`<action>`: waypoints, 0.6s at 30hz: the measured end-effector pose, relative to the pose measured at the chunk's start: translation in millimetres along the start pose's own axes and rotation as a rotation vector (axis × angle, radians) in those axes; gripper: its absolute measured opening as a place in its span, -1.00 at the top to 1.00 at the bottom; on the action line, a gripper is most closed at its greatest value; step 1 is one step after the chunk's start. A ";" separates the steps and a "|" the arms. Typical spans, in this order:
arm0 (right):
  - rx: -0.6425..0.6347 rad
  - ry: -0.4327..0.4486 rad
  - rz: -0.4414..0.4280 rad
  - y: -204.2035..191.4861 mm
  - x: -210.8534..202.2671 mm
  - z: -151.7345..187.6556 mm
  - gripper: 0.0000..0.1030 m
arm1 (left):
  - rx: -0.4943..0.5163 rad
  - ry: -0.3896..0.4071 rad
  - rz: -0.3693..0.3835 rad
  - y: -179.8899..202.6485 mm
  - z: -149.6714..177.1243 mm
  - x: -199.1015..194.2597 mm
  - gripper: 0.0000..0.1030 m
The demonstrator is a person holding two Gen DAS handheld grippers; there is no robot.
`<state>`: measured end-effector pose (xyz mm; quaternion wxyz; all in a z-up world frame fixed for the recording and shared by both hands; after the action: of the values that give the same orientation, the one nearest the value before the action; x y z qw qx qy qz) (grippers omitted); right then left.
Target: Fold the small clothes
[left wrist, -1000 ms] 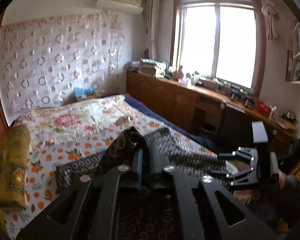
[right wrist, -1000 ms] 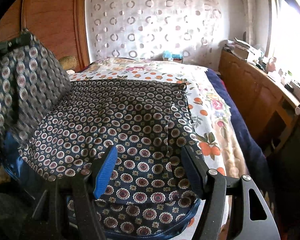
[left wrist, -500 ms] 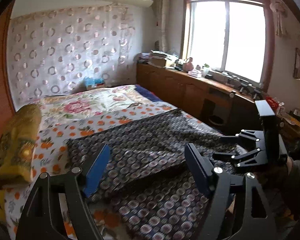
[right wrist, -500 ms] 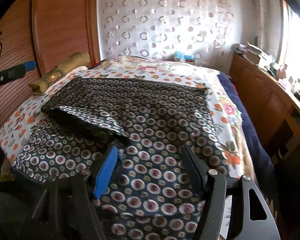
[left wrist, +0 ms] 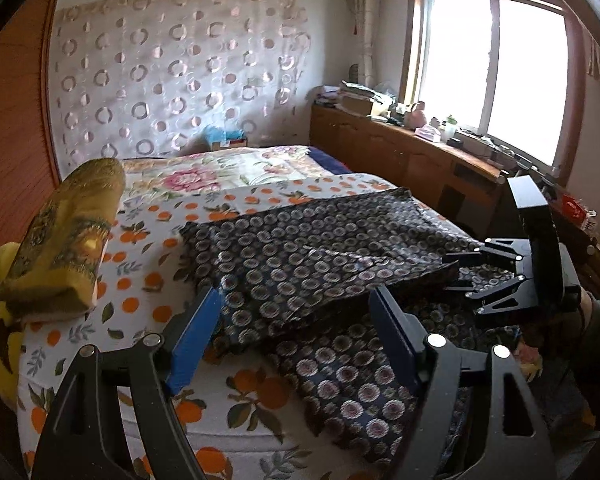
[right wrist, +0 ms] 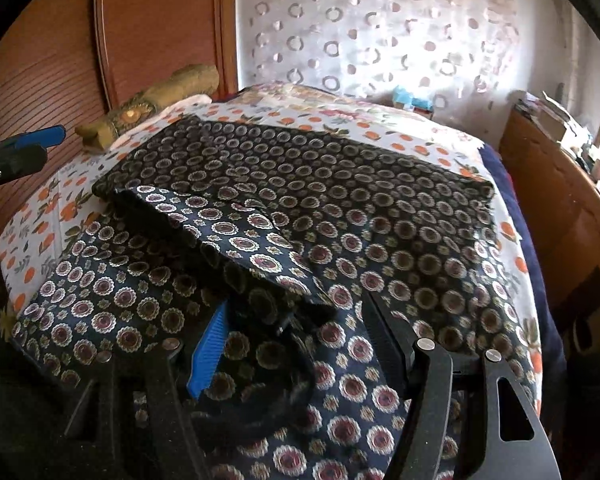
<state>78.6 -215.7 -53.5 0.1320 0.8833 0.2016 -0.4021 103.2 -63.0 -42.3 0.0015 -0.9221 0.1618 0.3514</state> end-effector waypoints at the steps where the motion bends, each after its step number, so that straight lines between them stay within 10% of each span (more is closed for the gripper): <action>1: -0.010 -0.001 -0.009 -2.6 2.0 -1.7 -0.19 | -0.002 -0.002 -0.004 -1.3 1.2 0.5 -0.51; 7: -0.080 -0.008 -0.020 -14.0 11.4 -8.6 0.83 | -0.008 -0.014 -0.017 -6.4 7.5 2.9 -0.51; 18: -0.016 0.209 -0.051 -12.1 -54.9 -21.1 0.94 | -0.029 -0.013 -0.024 -14.8 10.9 2.0 -0.51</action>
<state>54.2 -210.4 1.1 0.1070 0.9140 0.2399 -0.3092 102.0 -48.3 -53.5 -0.0066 -0.9216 0.1457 0.3598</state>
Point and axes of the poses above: each gripper's, at about its wrist camera, not at the fingertips, and x roughly the way its jaws point, y to its right, z to its underside, the point moved 7 cm from there along x, roughly the way its jaws point, and after that the axes turned 6 degrees about -y, right-handed, at the moved point
